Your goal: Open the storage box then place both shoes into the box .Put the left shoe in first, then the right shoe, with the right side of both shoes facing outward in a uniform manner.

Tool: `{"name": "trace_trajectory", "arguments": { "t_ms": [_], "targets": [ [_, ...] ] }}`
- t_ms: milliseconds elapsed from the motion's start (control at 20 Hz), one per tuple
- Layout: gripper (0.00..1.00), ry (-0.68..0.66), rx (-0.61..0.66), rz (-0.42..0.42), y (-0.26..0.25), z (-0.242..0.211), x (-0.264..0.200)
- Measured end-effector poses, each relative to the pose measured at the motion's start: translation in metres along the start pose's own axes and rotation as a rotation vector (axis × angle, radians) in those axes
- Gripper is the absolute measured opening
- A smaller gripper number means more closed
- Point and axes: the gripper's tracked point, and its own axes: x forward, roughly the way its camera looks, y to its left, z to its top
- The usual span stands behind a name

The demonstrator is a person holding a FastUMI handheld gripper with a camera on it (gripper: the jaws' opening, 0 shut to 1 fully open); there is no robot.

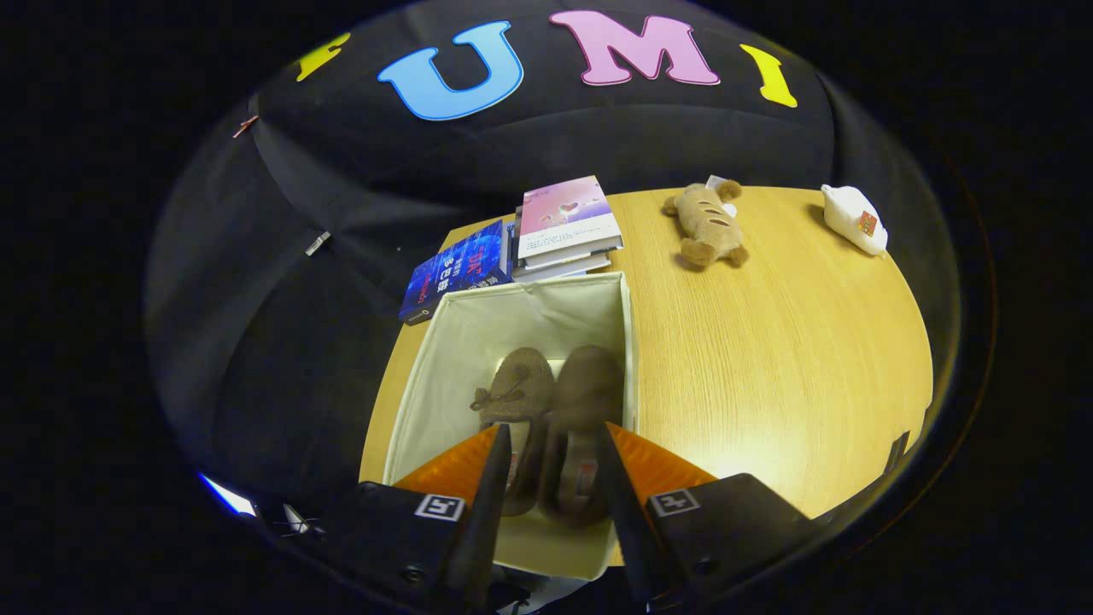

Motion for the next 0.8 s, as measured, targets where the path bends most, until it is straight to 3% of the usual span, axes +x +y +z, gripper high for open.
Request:
{"name": "trace_trajectory", "arguments": {
  "t_ms": [50,100,150,800],
  "targets": [
    [0.78,-0.012,-0.010,0.016,0.001,0.003,-0.007],
    [0.84,-0.030,-0.018,0.027,0.000,0.007,-0.013],
    [0.97,-0.057,-0.031,0.031,-0.004,0.014,-0.023],
    [0.99,-0.581,-0.203,-0.140,-0.131,0.139,-0.158]
  ]
}}
